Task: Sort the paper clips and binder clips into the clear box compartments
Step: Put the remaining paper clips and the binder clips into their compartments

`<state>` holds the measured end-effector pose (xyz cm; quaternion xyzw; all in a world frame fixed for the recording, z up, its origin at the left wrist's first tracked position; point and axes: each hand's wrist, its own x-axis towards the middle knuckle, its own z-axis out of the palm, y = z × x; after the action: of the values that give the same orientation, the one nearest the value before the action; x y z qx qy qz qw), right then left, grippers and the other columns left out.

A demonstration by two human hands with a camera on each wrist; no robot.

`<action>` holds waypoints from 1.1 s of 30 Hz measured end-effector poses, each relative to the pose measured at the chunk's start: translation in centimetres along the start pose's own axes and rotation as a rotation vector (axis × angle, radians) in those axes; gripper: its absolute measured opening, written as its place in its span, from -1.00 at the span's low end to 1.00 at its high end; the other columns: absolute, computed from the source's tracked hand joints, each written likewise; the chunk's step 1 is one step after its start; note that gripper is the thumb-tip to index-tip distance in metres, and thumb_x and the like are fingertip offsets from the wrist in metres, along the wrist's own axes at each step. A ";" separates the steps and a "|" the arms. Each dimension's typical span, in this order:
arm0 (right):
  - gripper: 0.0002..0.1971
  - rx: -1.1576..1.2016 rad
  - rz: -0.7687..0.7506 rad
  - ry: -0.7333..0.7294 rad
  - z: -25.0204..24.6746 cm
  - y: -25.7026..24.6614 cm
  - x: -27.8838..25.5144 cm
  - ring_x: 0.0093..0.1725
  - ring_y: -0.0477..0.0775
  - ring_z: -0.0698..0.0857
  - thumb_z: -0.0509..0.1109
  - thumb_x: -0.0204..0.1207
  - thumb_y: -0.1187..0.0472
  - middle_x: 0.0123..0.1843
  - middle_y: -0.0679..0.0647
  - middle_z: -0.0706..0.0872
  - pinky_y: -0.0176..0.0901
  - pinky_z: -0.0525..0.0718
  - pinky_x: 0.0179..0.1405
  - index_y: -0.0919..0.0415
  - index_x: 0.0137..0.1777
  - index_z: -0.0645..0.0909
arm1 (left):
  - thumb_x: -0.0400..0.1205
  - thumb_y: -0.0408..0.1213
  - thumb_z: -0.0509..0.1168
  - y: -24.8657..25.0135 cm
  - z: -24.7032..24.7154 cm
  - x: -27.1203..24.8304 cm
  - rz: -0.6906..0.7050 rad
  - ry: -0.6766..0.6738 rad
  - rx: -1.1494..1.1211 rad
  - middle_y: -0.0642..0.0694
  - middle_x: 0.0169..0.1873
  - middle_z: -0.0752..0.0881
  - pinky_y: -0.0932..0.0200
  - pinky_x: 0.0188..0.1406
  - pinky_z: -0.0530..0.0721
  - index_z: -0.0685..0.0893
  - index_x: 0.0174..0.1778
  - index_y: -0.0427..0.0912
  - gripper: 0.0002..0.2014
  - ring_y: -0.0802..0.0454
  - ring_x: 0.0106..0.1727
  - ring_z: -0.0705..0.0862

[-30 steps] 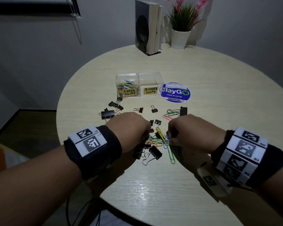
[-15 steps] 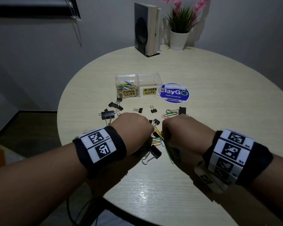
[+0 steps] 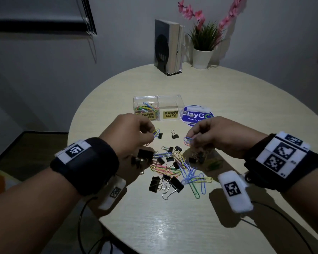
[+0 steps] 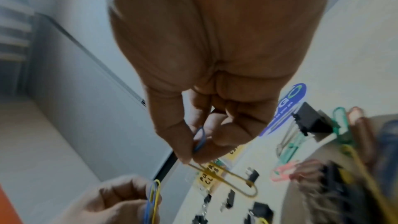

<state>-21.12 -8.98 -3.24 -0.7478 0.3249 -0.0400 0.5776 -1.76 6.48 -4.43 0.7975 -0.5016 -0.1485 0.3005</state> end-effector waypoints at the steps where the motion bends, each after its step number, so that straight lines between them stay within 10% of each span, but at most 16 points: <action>1: -0.82 0.058 -0.003 -0.006 -0.1 -0.5 0.3 -0.46 -0.03 0.66 0.44 0.41 0.57 -0.41 0.10 0.72 -0.36 0.58 -0.52 0.29 -0.19 0.72 | 0.46 -0.30 0.46 -0.2 -0.2 0.3 -0.021 0.013 -0.052 0.05 -0.41 0.78 0.23 -0.31 0.61 0.77 -0.28 -0.04 -0.95 0.14 -0.38 0.68; 7: -0.83 0.140 -0.075 -0.009 -0.7 -3.7 3.3 -0.37 -0.01 0.69 0.47 0.40 0.54 -0.37 0.11 0.73 -0.29 0.59 -0.38 0.27 -0.16 0.72 | 0.45 -0.38 0.44 -1.3 -1.4 2.6 -0.096 0.106 -0.260 -0.10 -0.47 0.77 0.36 -0.51 0.51 0.76 -0.33 -0.13 -0.92 0.09 -0.48 0.67; 14: -0.83 0.111 -0.173 0.113 0.4 -8.3 9.0 -0.40 0.00 0.73 0.50 0.37 0.55 -0.37 0.15 0.75 -0.30 0.66 -0.42 0.30 -0.14 0.68 | 0.45 -0.35 0.43 -2.6 -3.3 7.8 -0.146 0.273 -0.296 -0.12 -0.48 0.77 -0.10 -0.38 0.74 0.78 -0.38 -0.15 -0.90 -0.36 -0.29 0.77; 24: -0.92 -0.389 -0.232 0.279 3.9 -7.5 15.2 -0.26 -0.03 0.73 0.59 0.37 0.27 -0.24 0.05 0.81 -0.12 0.67 -0.15 0.17 -0.13 0.83 | 0.56 -0.25 0.42 -4.6 -2.4 11.3 -0.192 0.208 -0.030 -0.13 -0.26 0.85 0.11 -0.12 0.76 0.87 -0.10 -0.15 -0.88 -0.09 -0.23 0.81; 29: -0.90 -0.426 -0.302 0.383 1.6 -6.8 8.5 -0.24 -0.05 0.71 0.56 0.40 0.16 -0.19 0.02 0.85 -0.08 0.68 -0.10 0.15 -0.13 0.82 | 0.57 -0.18 0.43 -2.4 -3.3 7.8 -0.064 0.255 0.071 -0.01 -0.28 0.81 0.20 -0.12 0.65 0.86 -0.08 -0.08 -0.88 0.02 -0.19 0.77; 33: -0.80 -0.639 -0.114 0.195 0.1 -2.8 0.3 -0.39 -0.03 0.65 0.56 0.37 0.07 -0.37 0.04 0.78 -0.13 0.61 -0.27 0.19 -0.30 0.71 | 0.55 -0.11 0.46 1.4 -1.6 2.7 0.096 -0.076 0.207 0.25 -0.37 0.70 0.38 -0.27 0.53 0.85 -0.10 0.06 -0.92 0.35 -0.29 0.64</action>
<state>-19.58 -8.70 -0.91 -0.9006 0.3323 -0.0396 0.2772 -0.73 4.16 -2.15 0.7933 -0.5626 -0.1114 0.2040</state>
